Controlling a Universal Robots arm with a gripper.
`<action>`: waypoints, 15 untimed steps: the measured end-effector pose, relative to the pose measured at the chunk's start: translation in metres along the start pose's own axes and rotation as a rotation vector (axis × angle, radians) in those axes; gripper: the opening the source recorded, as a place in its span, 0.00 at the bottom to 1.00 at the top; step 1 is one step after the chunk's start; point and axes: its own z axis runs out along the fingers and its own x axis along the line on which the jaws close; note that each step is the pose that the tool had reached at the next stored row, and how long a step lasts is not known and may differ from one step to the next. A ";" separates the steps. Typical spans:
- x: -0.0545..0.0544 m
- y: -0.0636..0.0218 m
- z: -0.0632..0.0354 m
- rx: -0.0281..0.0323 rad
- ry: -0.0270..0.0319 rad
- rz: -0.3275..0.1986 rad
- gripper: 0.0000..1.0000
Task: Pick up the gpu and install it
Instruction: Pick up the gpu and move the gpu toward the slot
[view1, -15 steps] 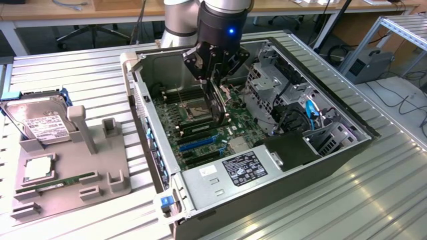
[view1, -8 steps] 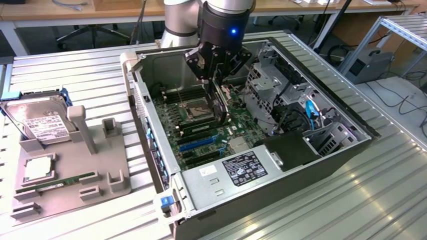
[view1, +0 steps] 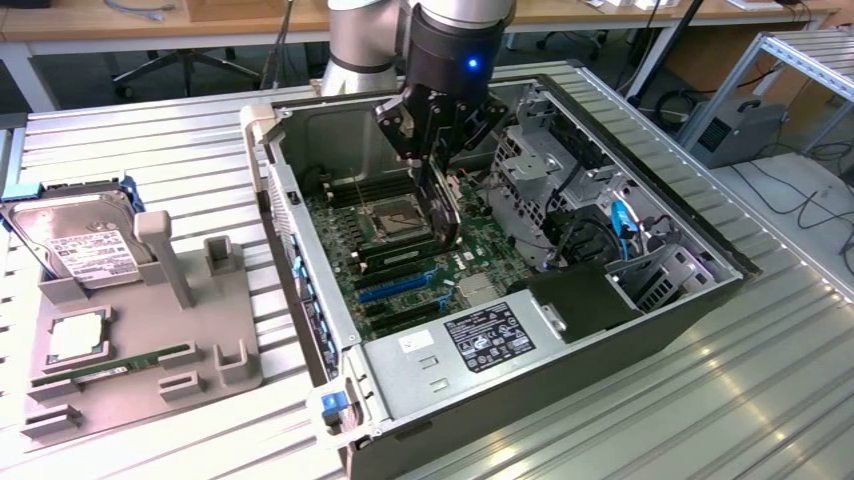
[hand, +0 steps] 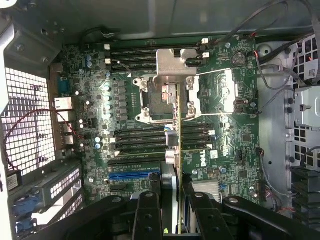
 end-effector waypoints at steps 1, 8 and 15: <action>-0.001 0.0000 0.0001 0.0000 0.0000 0.000 0.27; -0.006 0.0005 0.0013 0.0000 0.0000 0.000 0.27; -0.013 0.0010 0.0020 0.0000 0.0000 0.000 0.27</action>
